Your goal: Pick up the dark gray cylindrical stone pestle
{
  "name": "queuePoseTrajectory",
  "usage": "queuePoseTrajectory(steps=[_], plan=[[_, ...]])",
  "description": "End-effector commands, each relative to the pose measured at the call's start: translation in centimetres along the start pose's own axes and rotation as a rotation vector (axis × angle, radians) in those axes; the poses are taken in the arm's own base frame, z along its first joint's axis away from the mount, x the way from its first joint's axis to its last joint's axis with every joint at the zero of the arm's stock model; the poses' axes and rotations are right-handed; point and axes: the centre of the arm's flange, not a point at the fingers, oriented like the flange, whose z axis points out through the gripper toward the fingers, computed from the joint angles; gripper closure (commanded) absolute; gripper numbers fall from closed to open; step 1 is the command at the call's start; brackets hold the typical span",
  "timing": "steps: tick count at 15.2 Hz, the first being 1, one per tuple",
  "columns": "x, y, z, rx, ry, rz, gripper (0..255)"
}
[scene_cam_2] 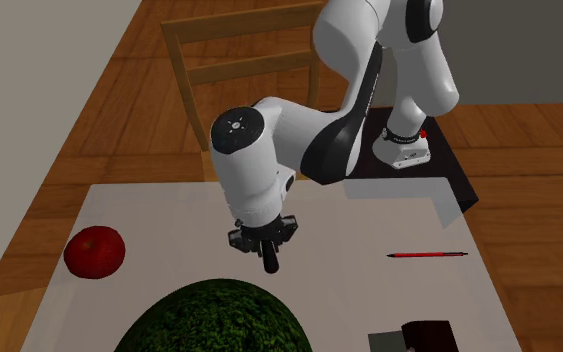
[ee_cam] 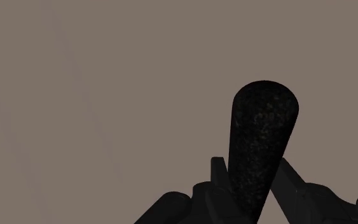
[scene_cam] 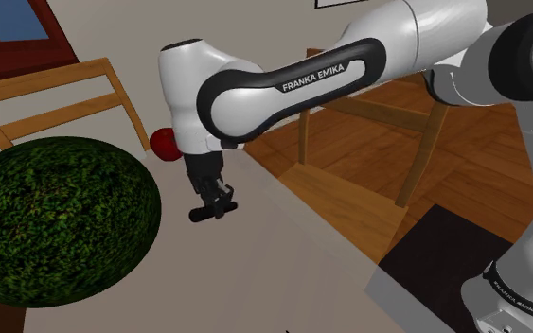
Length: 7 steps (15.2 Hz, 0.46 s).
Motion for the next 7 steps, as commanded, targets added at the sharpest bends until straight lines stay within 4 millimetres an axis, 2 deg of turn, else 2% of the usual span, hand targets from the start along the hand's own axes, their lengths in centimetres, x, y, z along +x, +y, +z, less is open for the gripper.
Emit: queuePoseTrajectory(steps=[1,5,7], plan=[[-0.2,0.1,-1.0,0.000,0.000,0.000,255],[-0.4,0.2,-3.1,0.000,0.000,0.000,255],[-0.4,0.2,-3.2,0.000,0.000,0.000,255]])
